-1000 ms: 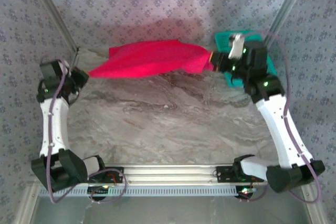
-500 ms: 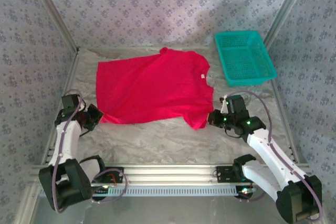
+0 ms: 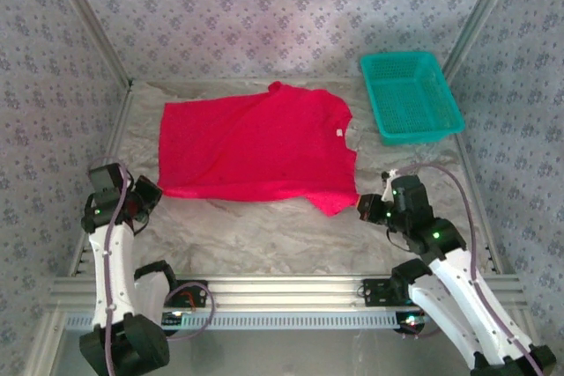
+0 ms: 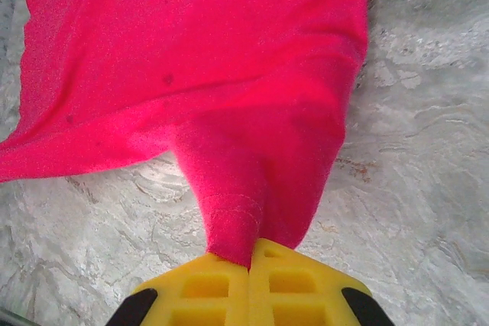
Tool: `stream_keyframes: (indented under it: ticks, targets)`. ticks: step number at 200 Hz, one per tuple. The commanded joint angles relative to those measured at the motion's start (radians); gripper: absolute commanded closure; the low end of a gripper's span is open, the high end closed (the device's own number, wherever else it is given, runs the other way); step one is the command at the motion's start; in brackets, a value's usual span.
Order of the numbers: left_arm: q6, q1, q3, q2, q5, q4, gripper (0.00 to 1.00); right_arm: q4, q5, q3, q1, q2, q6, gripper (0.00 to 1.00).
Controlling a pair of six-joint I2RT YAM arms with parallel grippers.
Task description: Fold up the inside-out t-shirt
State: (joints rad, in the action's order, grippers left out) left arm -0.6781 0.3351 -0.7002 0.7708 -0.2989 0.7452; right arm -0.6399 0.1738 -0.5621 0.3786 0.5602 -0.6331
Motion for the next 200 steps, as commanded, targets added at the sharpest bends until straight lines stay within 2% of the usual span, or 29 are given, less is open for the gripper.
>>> stream_keyframes:
  ticks: [1,45,59,69,82,89,98,113,129,143,164,181,200]
  targets:
    - [0.003,0.008,-0.041,-0.035,0.02,0.061,1.0,-0.08,-0.042,-0.035,0.002,-0.019,-0.014,1.0]
    - [0.015,0.011,-0.01,-0.07,0.039,0.121,1.0,-0.118,0.002,0.013,0.005,-0.038,-0.016,1.0]
    - [0.001,0.01,-0.002,-0.087,0.038,0.122,0.95,-0.148,0.003,0.027,0.005,-0.053,-0.023,1.0]
    - [-0.008,0.01,-0.008,-0.098,0.06,0.125,0.88,-0.169,0.002,0.03,0.005,-0.069,-0.028,0.84]
    - [-0.01,0.01,-0.016,-0.108,0.086,0.111,0.68,-0.179,-0.002,0.026,0.008,-0.091,-0.049,0.58]
    - [0.0,0.01,-0.025,-0.106,0.09,0.096,0.65,-0.177,-0.011,0.021,0.011,-0.104,-0.067,0.48]
    - [0.013,0.009,-0.051,-0.093,0.094,0.079,0.61,-0.159,-0.021,0.011,0.017,-0.111,-0.082,0.41]
    - [0.027,0.007,-0.112,-0.049,0.109,0.06,0.61,-0.103,-0.056,-0.01,0.026,-0.1,-0.088,0.35]
    - [0.027,-0.016,-0.178,0.011,0.13,0.035,0.63,-0.01,-0.101,-0.038,0.03,-0.035,-0.065,0.33]
    - [0.006,-0.079,-0.199,0.058,0.151,-0.043,0.63,0.126,-0.125,-0.069,0.032,0.089,-0.041,0.34]
    - [-0.032,-0.228,-0.221,0.217,0.159,-0.209,0.63,0.293,-0.153,-0.195,0.038,0.406,-0.005,0.38]
    - [-0.04,-0.336,-0.302,0.432,0.132,-0.289,0.64,0.336,-0.161,-0.408,0.042,0.714,0.075,0.5]
    - [-0.051,-0.374,-0.41,0.682,0.075,-0.371,0.71,0.327,-0.109,-0.698,0.034,1.036,0.128,0.59]
